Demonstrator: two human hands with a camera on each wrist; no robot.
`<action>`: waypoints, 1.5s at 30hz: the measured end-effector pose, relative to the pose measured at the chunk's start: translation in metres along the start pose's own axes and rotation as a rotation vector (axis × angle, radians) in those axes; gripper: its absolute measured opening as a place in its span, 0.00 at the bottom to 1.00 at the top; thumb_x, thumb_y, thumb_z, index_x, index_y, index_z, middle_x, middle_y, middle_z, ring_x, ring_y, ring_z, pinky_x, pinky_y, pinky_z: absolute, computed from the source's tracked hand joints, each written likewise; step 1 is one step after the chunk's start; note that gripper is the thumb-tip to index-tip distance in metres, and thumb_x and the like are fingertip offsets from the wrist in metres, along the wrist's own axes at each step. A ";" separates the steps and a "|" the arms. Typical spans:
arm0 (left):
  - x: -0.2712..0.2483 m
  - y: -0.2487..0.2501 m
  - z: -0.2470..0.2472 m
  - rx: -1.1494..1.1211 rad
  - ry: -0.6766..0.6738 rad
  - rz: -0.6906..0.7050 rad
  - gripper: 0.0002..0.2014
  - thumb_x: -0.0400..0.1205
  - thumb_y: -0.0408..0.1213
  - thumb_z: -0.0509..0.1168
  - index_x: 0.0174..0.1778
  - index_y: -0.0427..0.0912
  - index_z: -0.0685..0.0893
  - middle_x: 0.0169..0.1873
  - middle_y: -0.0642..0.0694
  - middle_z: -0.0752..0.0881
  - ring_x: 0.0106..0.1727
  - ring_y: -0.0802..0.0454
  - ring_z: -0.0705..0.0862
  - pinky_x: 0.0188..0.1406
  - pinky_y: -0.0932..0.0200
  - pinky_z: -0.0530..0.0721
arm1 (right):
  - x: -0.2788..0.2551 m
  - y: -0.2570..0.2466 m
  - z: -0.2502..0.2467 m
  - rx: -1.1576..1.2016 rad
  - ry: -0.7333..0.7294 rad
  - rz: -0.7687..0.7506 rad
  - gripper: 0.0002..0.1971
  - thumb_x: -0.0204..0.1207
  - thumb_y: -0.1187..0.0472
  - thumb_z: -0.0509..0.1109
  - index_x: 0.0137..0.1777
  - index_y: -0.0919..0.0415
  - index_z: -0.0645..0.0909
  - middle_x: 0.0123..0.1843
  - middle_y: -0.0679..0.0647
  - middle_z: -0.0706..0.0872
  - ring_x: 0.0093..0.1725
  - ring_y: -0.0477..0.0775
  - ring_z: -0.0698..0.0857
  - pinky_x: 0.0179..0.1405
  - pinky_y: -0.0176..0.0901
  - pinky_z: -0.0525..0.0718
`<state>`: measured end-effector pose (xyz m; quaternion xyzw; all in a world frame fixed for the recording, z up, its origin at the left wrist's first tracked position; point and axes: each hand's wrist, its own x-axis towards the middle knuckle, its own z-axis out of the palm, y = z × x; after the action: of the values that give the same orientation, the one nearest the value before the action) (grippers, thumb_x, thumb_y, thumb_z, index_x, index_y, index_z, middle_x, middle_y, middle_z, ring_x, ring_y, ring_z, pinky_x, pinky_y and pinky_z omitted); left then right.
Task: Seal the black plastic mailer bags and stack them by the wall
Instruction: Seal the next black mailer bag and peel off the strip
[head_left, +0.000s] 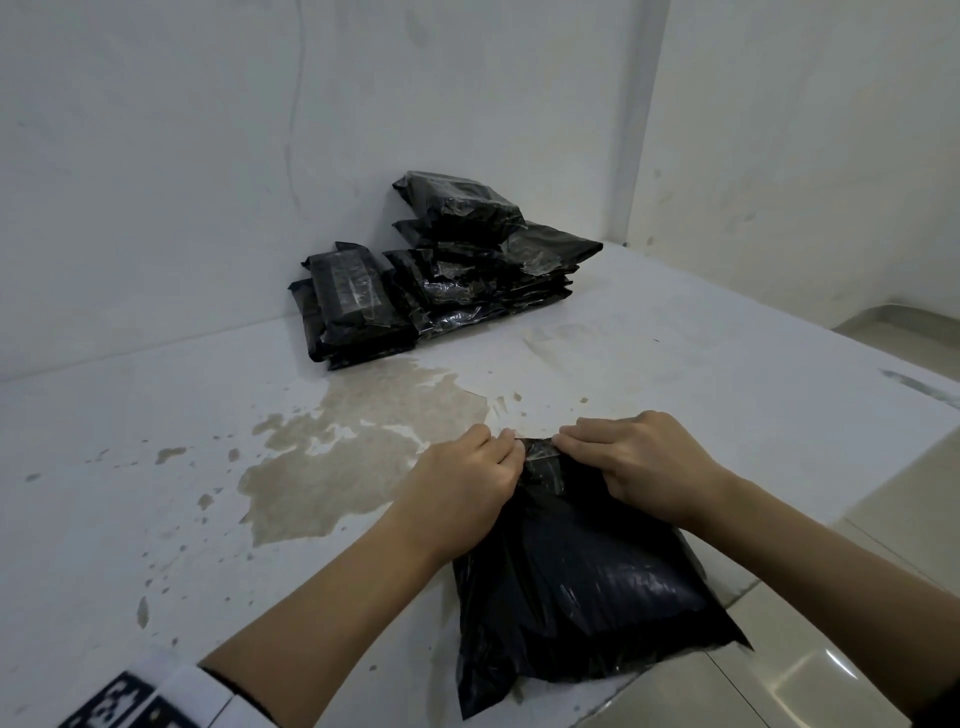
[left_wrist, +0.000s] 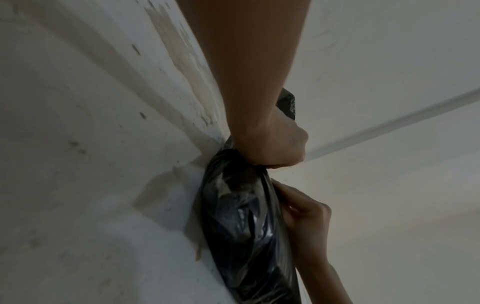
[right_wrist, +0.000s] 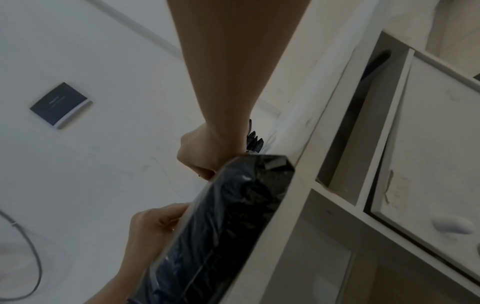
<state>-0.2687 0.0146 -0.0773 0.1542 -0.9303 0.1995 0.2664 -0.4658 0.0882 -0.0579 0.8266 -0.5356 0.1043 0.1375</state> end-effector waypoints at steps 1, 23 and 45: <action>-0.001 0.000 0.001 0.004 0.012 0.006 0.16 0.71 0.28 0.57 0.40 0.37 0.91 0.36 0.48 0.89 0.30 0.53 0.83 0.15 0.65 0.72 | 0.000 -0.001 0.001 -0.007 0.001 -0.005 0.24 0.63 0.66 0.52 0.46 0.62 0.91 0.39 0.52 0.91 0.28 0.55 0.88 0.14 0.34 0.78; -0.035 0.010 0.002 -0.388 0.082 -0.421 0.16 0.65 0.15 0.74 0.45 0.35 0.90 0.39 0.45 0.88 0.42 0.49 0.87 0.39 0.66 0.84 | -0.038 0.001 -0.024 0.116 -0.468 0.122 0.40 0.85 0.64 0.55 0.75 0.41 0.23 0.81 0.37 0.31 0.80 0.39 0.33 0.79 0.35 0.54; -0.028 0.004 -0.004 -0.376 -0.086 -0.354 0.15 0.66 0.15 0.71 0.43 0.37 0.84 0.39 0.46 0.84 0.32 0.49 0.82 0.23 0.54 0.84 | -0.045 0.007 -0.011 0.066 -0.311 0.050 0.45 0.78 0.68 0.65 0.81 0.52 0.35 0.85 0.46 0.44 0.84 0.48 0.48 0.74 0.32 0.62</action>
<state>-0.2457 0.0249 -0.0912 0.2709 -0.9199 -0.0335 0.2815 -0.4908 0.1277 -0.0607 0.8233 -0.5672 -0.0041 0.0228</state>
